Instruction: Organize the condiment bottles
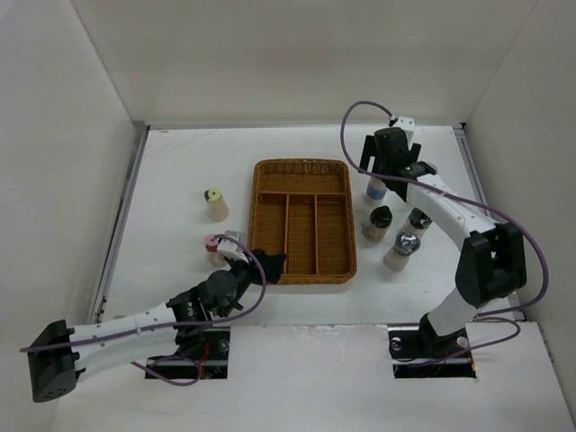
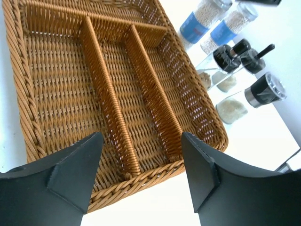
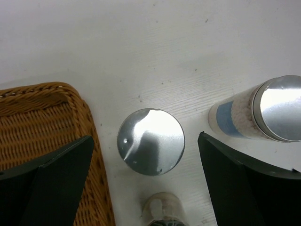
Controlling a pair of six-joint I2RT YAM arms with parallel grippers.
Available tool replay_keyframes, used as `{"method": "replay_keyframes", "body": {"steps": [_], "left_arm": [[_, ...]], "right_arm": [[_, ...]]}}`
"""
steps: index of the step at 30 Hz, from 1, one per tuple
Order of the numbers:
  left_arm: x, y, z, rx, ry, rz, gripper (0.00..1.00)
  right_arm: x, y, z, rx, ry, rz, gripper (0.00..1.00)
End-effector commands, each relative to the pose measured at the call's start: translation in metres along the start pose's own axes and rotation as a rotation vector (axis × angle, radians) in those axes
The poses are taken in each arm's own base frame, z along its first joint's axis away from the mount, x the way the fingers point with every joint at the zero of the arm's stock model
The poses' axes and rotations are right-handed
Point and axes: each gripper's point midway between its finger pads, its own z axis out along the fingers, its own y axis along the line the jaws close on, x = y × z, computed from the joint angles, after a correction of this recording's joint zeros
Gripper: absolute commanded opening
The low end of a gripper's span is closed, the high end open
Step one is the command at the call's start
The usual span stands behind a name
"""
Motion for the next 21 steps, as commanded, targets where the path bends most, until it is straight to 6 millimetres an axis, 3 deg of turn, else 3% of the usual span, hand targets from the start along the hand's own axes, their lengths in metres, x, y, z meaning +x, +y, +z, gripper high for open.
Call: {"method": "replay_keyframes", "body": {"steps": [1, 4, 7, 12, 17, 21], "left_arm": [[-0.016, -0.008, 0.000, 0.034, -0.063, -0.028, 0.67], [-0.016, -0.011, -0.002, 0.048, -0.070, -0.034, 0.67], [-0.018, -0.008, -0.001, 0.042, -0.081, -0.039, 0.65], [-0.016, -0.007, 0.000, 0.042, -0.079, -0.026, 0.60], [-0.016, -0.012, -0.001, 0.061, -0.083, -0.031, 0.58], [-0.019, -0.015, -0.003, 0.083, -0.091, -0.046, 0.57]], "right_arm": [[-0.011, 0.001, 0.006, 0.009, -0.015, 0.033, 0.99], [-0.004, 0.002, 0.012, 0.007, -0.003, 0.033, 0.97], [0.003, 0.001, 0.019, 0.010, 0.015, 0.042, 0.89], [-0.005, -0.001, 0.020, 0.023, -0.032, 0.072, 0.58], [-0.055, -0.014, -0.015, 0.064, -0.197, 0.129, 0.48], [-0.099, 0.007, -0.067, -0.009, -0.313, 0.127, 0.46]]}}
